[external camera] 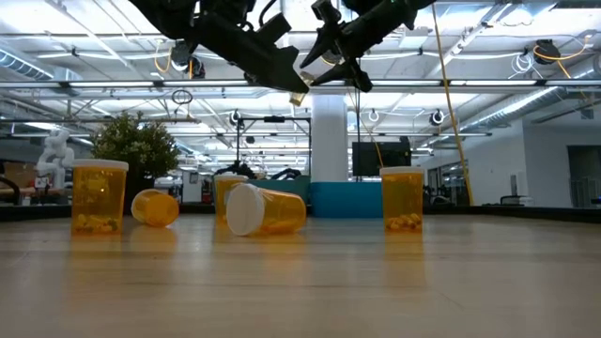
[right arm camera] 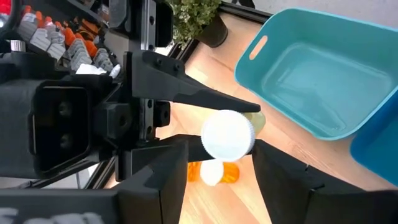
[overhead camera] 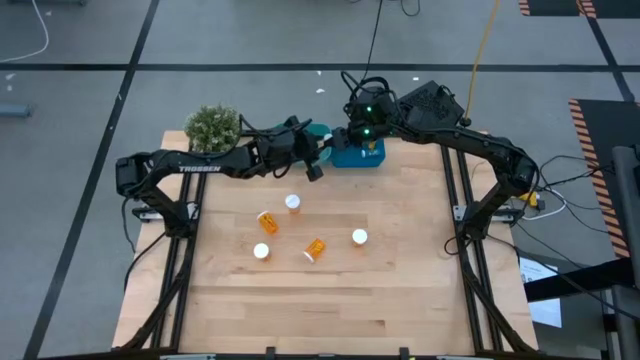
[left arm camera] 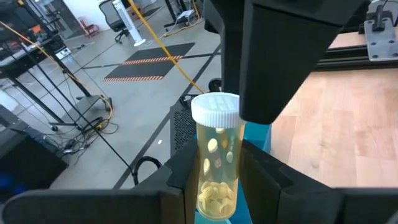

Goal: Pick and place medicine bottles into bin by pill shape (circle, oval)
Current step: Adjust the small yellow tablet bottle in the blue bin

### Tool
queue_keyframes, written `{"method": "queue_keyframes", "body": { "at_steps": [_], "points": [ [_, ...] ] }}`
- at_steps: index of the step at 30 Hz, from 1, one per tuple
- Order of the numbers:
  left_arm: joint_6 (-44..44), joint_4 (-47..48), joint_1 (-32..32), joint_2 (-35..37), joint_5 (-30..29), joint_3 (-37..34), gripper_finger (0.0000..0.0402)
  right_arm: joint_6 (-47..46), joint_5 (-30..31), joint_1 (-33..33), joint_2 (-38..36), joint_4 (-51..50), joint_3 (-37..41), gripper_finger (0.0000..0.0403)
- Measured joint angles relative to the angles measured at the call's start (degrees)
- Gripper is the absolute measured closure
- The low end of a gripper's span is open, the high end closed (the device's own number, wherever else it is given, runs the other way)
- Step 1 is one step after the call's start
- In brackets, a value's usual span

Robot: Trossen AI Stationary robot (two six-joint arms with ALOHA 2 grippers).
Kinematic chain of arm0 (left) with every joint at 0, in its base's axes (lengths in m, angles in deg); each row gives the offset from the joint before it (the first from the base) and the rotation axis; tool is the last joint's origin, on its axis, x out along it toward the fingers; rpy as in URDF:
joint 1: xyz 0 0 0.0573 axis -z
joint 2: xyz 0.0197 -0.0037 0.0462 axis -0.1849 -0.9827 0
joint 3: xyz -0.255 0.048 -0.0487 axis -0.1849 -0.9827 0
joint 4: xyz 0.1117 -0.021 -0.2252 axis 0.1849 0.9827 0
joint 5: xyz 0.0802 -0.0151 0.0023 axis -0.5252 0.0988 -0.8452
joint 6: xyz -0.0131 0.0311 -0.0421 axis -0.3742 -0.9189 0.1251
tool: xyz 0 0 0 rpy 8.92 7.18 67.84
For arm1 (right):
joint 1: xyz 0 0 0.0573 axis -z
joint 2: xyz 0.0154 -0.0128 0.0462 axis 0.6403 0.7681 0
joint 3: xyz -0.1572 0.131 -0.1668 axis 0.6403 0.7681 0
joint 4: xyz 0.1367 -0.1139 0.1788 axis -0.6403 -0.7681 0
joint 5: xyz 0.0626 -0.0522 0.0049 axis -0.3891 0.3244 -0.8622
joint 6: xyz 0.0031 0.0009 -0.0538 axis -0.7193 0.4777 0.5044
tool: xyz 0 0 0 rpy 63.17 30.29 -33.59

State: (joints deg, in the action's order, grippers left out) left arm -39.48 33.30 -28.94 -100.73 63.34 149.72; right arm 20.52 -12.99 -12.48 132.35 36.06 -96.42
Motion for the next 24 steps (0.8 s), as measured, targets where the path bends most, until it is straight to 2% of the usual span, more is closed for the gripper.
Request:
{"method": "queue_keyframes", "body": {
  "at_steps": [24],
  "points": [
    [0.55,2.61,0.05,0.06,-1.07,0.07,0.0302,5.45,3.35,-0.76,1.05,2.39,0.09,0.0238]
  ]
}}
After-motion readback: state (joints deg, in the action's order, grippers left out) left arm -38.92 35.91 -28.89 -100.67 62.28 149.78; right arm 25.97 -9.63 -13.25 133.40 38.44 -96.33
